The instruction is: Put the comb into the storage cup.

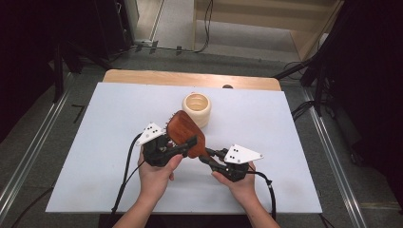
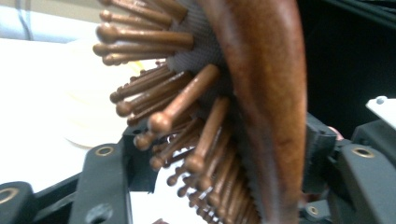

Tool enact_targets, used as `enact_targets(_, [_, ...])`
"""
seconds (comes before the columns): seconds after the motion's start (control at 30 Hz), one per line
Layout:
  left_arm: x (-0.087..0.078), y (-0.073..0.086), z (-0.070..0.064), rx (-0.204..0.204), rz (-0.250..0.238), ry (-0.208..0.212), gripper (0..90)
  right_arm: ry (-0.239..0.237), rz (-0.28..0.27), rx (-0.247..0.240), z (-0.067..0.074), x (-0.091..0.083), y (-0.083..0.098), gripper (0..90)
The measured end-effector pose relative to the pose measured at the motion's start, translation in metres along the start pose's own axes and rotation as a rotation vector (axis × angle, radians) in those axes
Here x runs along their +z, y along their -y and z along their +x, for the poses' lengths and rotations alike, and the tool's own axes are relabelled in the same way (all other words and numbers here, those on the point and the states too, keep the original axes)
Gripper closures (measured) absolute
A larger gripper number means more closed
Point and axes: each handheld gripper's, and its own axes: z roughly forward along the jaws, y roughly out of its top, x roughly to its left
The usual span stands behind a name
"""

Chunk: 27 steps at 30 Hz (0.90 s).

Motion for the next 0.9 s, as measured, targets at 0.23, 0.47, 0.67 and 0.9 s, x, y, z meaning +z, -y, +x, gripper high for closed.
enact_targets(0.23, [-0.0009, 0.0008, 0.0051, -0.014, 0.0, 0.116, 51.7, -0.004, 0.002, 0.004, -0.0002, 0.0006, 0.0005, 69.8])
enact_targets(0.47, [-0.0006, 0.002, 0.0028, 0.026, 0.012, 0.145, 57.2, -0.042, 0.006, 0.028, -0.0019, 0.0028, -0.0007, 53.2])
enact_targets(0.67, [-0.0021, 0.0016, 0.002, 0.056, 0.007, 0.15, 59.6, -0.08, -0.012, 0.077, -0.0044, 0.002, -0.0016, 31.9])
enact_targets(0.9, [-0.006, -0.0049, 0.0059, 0.072, 0.0, 0.152, 59.9, -0.106, -0.03, 0.133, -0.0085, -0.0006, -0.0032, 10.9])
